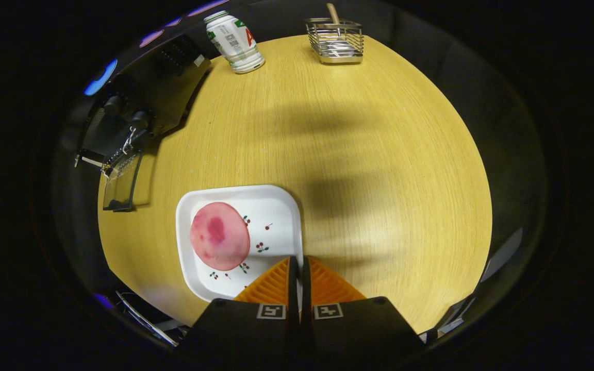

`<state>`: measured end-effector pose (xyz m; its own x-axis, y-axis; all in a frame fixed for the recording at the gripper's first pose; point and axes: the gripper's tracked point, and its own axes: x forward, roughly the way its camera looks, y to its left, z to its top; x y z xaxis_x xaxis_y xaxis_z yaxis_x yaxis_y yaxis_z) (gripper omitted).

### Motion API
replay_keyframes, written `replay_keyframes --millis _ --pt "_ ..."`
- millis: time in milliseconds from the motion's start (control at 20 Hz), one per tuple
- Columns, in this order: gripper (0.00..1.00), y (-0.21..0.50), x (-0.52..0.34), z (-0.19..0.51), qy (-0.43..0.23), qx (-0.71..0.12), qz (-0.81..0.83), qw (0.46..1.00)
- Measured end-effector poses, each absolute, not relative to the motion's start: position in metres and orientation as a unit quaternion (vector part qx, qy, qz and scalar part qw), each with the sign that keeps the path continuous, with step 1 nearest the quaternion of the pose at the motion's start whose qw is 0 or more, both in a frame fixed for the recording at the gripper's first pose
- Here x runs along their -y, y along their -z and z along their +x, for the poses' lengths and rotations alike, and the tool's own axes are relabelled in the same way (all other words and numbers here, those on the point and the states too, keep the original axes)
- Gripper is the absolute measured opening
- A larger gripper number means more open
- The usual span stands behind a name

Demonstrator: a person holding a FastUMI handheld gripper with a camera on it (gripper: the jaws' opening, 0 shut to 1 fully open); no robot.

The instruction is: Open the toaster oven, put the food inside, and close the toaster oven door.

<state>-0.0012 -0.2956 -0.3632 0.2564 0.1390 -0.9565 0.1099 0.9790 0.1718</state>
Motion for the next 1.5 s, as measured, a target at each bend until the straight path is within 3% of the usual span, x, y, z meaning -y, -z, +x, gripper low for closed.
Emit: replay_keyframes --millis 500,1500 --pt "0.05 0.355 0.257 -0.042 0.036 -0.558 0.318 0.766" --pt "0.05 0.264 0.155 -0.123 0.073 -0.422 0.492 0.758"
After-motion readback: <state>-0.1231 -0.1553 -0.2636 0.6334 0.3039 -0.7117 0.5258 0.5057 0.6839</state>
